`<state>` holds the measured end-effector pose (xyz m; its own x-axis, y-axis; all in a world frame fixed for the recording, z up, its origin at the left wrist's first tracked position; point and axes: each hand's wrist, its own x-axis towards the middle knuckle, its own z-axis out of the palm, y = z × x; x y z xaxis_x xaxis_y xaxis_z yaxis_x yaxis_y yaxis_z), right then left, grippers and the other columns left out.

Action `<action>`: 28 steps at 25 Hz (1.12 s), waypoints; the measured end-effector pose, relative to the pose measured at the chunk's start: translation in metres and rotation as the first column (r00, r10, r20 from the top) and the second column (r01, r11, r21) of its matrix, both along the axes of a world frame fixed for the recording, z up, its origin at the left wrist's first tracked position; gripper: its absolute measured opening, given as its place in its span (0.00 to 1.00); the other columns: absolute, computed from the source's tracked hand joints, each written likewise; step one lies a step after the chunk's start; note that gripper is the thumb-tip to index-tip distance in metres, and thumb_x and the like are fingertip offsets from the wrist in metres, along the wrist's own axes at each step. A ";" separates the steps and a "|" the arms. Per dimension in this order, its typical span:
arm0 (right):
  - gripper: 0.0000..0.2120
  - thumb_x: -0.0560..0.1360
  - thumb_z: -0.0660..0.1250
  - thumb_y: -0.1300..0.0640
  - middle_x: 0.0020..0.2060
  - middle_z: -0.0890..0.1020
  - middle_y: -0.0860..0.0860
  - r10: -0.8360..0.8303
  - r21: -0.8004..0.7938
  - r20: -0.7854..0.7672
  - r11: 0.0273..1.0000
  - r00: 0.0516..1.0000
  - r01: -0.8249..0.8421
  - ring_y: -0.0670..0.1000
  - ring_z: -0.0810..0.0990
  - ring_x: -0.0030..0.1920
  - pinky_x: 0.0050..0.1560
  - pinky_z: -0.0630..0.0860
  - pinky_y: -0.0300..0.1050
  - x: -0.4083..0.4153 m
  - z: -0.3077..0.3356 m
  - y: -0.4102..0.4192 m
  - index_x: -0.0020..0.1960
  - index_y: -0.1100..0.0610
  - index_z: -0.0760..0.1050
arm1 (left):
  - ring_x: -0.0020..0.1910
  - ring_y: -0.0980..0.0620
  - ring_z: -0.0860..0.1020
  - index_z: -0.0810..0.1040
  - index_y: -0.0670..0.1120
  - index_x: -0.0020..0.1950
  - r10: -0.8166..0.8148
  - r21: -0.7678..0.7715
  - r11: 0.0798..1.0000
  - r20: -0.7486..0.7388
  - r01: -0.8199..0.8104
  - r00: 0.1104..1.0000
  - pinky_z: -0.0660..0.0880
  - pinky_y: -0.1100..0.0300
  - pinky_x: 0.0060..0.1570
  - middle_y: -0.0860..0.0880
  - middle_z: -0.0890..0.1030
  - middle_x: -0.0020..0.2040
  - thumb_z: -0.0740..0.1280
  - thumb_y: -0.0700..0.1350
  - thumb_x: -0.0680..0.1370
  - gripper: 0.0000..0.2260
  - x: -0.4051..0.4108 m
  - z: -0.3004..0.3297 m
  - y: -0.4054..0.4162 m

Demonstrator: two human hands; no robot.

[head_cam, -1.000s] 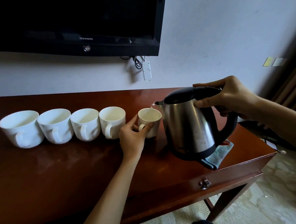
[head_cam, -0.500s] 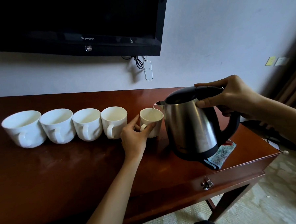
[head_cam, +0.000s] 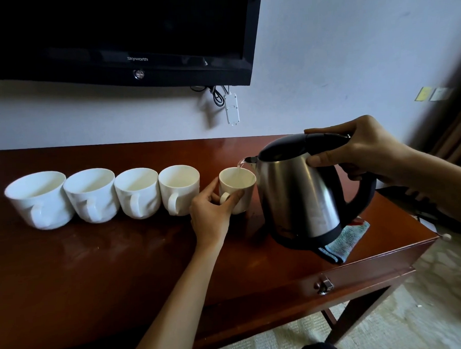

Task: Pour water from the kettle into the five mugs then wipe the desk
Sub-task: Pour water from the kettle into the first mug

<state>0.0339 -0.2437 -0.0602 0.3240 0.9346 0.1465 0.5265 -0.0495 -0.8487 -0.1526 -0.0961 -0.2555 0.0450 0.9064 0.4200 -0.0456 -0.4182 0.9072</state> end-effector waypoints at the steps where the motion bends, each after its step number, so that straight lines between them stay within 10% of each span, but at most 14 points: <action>1: 0.25 0.60 0.81 0.58 0.21 0.65 0.50 -0.003 -0.001 -0.004 1.000 1.000 0.003 0.49 0.59 0.21 0.24 0.60 0.40 0.000 0.000 0.001 0.57 0.52 0.85 | 0.30 0.57 0.69 0.80 0.48 0.69 -0.001 0.001 1.000 -0.002 0.001 1.000 0.75 0.54 0.39 0.54 0.70 0.28 0.79 0.54 0.70 0.29 0.000 0.000 0.000; 16: 0.25 0.60 0.81 0.59 0.22 0.65 0.50 -0.005 -0.009 -0.008 1.000 1.000 0.005 0.50 0.59 0.22 0.24 0.59 0.39 -0.002 0.001 0.002 0.58 0.52 0.85 | 0.29 0.59 0.70 0.79 0.48 0.70 -0.031 -0.012 0.999 -0.002 0.031 1.000 0.72 0.54 0.37 0.59 0.72 0.27 0.79 0.64 0.65 0.38 -0.001 0.001 -0.001; 28: 0.25 0.62 0.81 0.60 0.21 0.64 0.50 -0.017 -0.012 0.009 1.000 1.000 0.017 0.50 0.59 0.22 0.24 0.59 0.39 -0.001 0.001 0.000 0.58 0.51 0.85 | 0.29 0.58 0.70 0.79 0.46 0.70 0.015 -0.011 1.000 -0.018 -0.015 1.000 0.75 0.50 0.39 0.55 0.70 0.27 0.79 0.54 0.70 0.31 -0.001 0.002 -0.001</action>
